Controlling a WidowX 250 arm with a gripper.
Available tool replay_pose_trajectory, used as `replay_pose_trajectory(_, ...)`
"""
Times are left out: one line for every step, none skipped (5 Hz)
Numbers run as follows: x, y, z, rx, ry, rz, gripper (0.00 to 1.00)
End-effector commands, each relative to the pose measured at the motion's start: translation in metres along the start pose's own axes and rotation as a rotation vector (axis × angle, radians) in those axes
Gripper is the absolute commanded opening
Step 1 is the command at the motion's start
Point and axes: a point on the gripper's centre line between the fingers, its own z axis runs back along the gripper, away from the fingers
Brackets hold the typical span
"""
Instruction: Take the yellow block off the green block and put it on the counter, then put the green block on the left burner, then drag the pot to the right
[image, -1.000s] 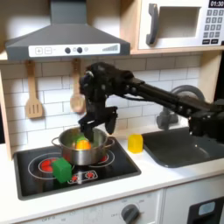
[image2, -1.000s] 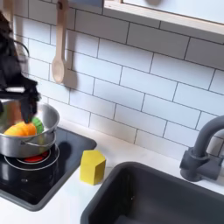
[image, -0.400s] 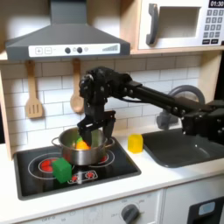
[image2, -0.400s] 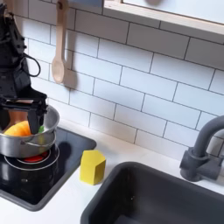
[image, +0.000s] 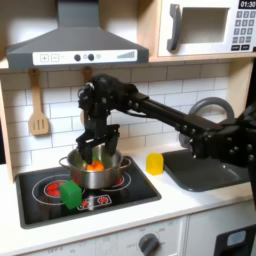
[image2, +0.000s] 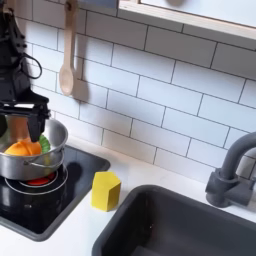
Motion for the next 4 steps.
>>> replay_pose_trajectory(0.004,0.005,-0.01,0.009,0.02,-0.016,1.0)
replay_pose_trajectory(0.0,-0.002,-0.019,0.004,0.04,-0.041,1.0)
replay_pose_trajectory(-0.009,-0.005,-0.034,0.009,0.074,-0.061,1.0)
replay_pose_trajectory(-0.015,-0.013,-0.05,0.003,0.113,-0.082,1.0)
